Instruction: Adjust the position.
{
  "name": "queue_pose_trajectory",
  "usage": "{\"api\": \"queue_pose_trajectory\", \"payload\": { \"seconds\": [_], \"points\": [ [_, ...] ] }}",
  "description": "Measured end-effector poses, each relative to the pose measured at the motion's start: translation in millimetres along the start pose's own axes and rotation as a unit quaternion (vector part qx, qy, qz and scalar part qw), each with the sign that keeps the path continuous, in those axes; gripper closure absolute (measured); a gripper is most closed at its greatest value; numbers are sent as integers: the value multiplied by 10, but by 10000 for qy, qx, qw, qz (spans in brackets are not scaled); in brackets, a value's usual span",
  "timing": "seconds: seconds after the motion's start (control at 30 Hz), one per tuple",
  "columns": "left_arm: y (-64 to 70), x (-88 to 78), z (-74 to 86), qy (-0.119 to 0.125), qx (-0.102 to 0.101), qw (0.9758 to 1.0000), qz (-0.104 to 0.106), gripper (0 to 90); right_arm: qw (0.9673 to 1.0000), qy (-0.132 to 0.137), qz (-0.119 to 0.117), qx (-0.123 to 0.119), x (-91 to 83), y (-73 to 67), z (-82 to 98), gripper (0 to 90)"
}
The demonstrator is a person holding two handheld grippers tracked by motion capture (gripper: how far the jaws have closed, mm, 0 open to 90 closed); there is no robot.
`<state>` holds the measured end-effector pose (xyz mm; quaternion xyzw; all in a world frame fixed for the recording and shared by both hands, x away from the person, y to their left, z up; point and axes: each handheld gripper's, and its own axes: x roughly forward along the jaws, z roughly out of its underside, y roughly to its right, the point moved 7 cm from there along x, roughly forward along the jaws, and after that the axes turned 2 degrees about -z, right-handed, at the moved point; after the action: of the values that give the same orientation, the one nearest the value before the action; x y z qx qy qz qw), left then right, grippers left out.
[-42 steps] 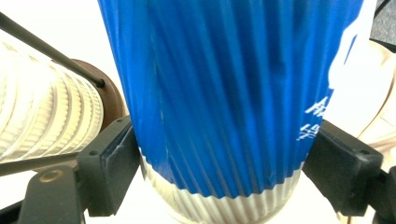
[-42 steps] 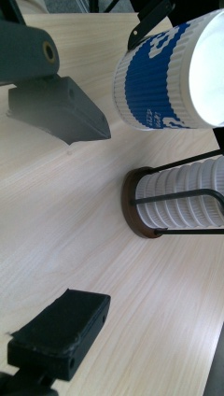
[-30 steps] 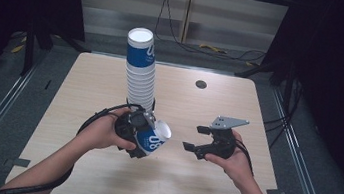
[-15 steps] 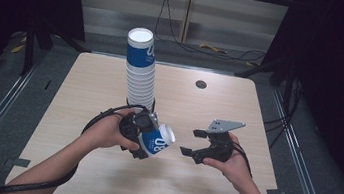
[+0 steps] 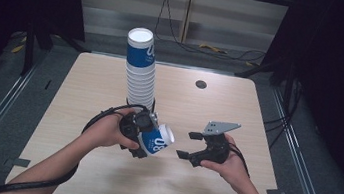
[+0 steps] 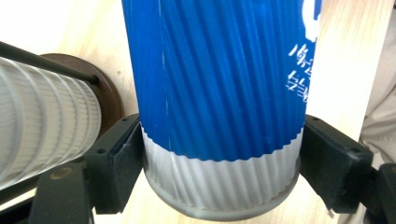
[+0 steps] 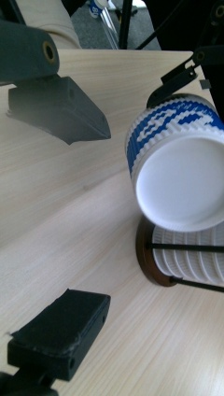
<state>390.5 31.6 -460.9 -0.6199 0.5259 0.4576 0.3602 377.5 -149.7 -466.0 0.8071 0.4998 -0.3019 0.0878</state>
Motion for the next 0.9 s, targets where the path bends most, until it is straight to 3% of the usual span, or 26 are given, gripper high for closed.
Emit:
{"api": "queue_pose_trajectory", "payload": {
  "seconds": [0.3, 0.9],
  "points": [
    [23, -24, -53, -128, 121, 9998, 37, 208, 9997, -64, -212, -119, 103, -84, -60, 164],
    [23, 15, -110, -300, 321, 9990, 62, 207, 9969, -496, -384, -471, 146, -150, -163, 165]
  ]
}}
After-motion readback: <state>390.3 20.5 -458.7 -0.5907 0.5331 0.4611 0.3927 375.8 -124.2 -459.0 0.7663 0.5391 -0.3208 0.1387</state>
